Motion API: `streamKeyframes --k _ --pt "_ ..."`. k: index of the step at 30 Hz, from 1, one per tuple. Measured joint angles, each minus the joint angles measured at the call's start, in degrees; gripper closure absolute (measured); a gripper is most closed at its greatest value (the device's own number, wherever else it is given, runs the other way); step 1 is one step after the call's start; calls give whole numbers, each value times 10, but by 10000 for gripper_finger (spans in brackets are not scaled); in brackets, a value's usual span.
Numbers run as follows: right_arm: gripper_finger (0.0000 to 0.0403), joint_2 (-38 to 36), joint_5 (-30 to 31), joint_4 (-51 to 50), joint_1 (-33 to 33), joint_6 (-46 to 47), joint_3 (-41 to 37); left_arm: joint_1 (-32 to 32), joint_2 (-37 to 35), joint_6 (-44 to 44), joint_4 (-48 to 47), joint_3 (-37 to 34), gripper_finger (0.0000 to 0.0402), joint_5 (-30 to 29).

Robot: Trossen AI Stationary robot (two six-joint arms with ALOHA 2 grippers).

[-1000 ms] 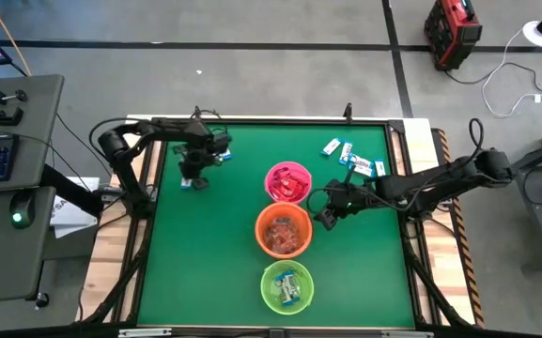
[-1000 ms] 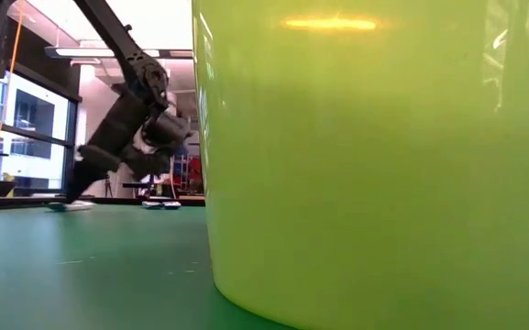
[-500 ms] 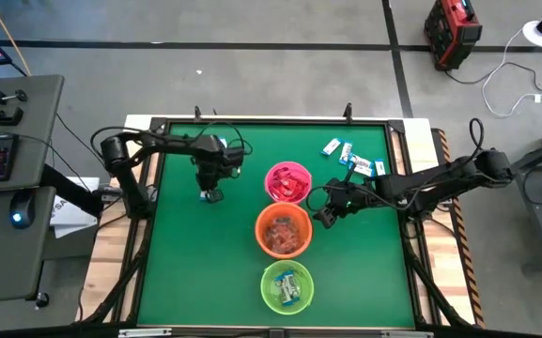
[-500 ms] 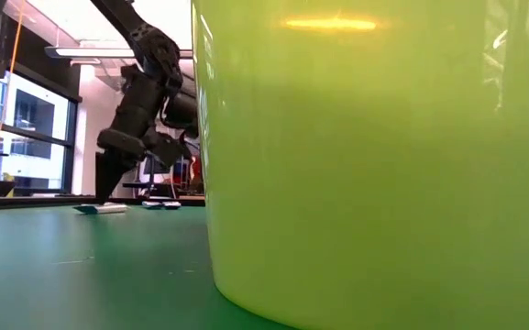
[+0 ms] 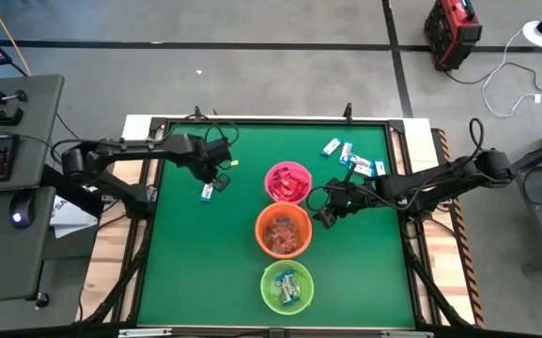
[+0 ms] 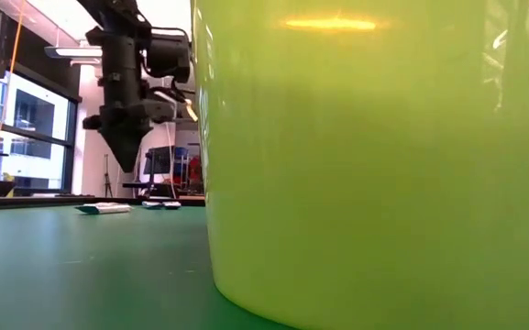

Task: Sort candy by brand, put in halloween buckets
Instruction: Put the white chocolate into the green bucket

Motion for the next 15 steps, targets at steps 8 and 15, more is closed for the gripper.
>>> streamKeyframes --k 8,15 --pt "183 0 0 0 0 -1 0 1 4 -70 32 -53 310 -9" --pt "183 0 0 0 0 -3 0 2 4 -109 85 -74 207 -18"
